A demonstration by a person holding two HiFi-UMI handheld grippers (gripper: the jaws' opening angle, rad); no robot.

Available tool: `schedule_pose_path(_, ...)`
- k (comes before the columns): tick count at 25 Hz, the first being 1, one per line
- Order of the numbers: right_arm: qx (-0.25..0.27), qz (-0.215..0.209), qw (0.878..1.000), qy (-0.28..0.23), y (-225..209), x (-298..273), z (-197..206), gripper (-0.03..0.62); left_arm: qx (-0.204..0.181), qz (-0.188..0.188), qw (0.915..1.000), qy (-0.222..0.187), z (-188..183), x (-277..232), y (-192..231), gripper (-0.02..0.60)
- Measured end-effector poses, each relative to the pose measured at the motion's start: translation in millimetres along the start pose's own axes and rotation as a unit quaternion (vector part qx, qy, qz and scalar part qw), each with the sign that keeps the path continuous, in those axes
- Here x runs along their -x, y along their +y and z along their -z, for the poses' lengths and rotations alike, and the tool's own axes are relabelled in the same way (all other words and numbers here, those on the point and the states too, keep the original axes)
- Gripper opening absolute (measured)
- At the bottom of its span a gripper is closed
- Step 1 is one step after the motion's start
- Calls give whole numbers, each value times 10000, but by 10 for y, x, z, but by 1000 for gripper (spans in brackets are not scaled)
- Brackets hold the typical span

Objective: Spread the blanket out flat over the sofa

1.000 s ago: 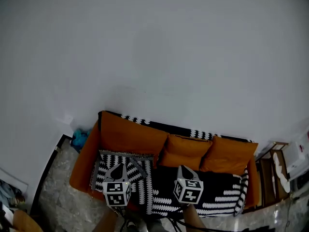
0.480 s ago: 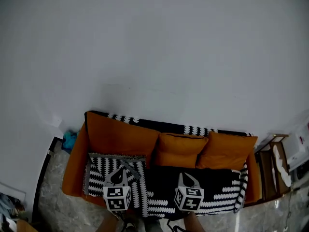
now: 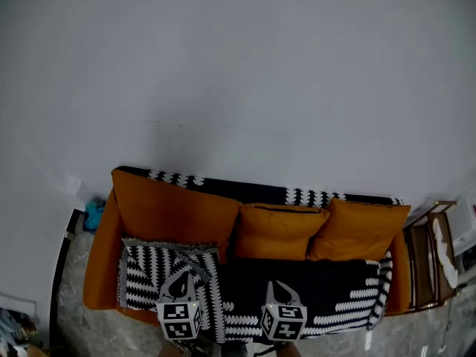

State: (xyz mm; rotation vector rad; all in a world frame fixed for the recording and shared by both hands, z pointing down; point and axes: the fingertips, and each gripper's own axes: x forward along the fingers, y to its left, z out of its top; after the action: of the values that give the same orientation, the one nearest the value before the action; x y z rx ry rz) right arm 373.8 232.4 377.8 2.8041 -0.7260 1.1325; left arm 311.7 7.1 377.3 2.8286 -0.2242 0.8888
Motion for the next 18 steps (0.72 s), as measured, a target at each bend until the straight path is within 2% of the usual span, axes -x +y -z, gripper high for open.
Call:
schedule_pose_path(6,-104,-118,9998,131,-53,-467,318,5,118,-24,9998,144,383,-361,-49,5)
schedule_pose_path(10,2,-234,9996,170,-31,-791,576,5,233,-2,9996,141,662,-646,-65,5)
schedule_pose_path(18,50,-249,9993,258,-135,-1171,1066,5,397,19,9988,283,1274,-1018,-77,5)
